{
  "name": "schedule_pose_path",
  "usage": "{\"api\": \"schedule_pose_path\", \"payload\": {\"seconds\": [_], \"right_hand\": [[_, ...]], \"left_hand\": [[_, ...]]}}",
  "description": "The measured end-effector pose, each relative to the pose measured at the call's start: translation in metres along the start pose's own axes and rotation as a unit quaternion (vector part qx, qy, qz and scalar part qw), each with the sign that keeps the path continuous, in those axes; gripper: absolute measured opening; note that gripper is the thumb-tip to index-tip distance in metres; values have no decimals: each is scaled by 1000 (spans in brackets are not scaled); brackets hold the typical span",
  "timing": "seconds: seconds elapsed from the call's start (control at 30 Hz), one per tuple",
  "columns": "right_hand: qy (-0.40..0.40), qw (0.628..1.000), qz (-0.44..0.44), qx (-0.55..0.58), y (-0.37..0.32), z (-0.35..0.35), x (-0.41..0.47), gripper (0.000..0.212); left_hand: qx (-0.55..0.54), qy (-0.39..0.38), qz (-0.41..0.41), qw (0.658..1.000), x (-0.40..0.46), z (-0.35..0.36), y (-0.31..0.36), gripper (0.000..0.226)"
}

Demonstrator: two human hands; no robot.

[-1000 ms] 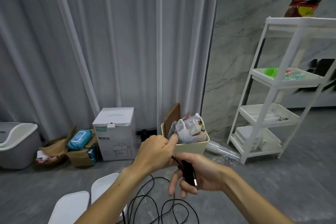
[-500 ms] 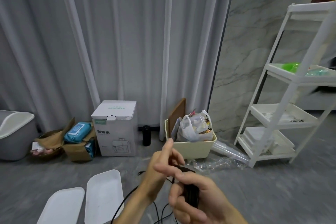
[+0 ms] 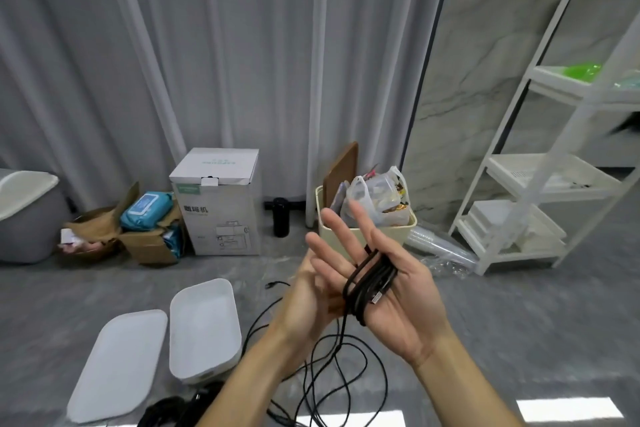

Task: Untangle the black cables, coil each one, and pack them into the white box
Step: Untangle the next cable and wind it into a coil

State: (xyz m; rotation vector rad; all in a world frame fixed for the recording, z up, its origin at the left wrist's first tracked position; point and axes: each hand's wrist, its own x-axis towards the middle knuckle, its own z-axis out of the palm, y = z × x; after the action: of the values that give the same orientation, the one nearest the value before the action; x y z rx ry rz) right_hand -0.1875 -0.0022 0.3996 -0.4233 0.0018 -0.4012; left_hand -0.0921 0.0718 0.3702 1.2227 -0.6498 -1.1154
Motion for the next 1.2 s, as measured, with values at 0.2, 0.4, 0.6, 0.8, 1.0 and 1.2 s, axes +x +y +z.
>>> {"api": "schedule_pose_path", "payload": {"seconds": [0.2,0.4,0.6,0.8,1.0,1.2], "right_hand": [[121,989,-76,-38,1,-9,6,50],[189,968,-138,-93,-4,-30,7,62],[272,926,-175,-193,-6,-61,-1,59],[276,840,-36,-466,10,-81,-6,54],[192,860,136,-452,15,-73,-9,42],[156,875,216,-403,17,-61,-13,47]], "left_hand": [[30,-44,-92,994,-1,-9,-28,75],[91,-10,-118,989,1,-13,-21,74],[232,9,-105,967,1,-24,-17,77],[339,42,-28,940,9,-28,-16,81],[339,44,-3,940,16,-28,-10,74],[367,50,10,929,21,-24,-10,63]]}}
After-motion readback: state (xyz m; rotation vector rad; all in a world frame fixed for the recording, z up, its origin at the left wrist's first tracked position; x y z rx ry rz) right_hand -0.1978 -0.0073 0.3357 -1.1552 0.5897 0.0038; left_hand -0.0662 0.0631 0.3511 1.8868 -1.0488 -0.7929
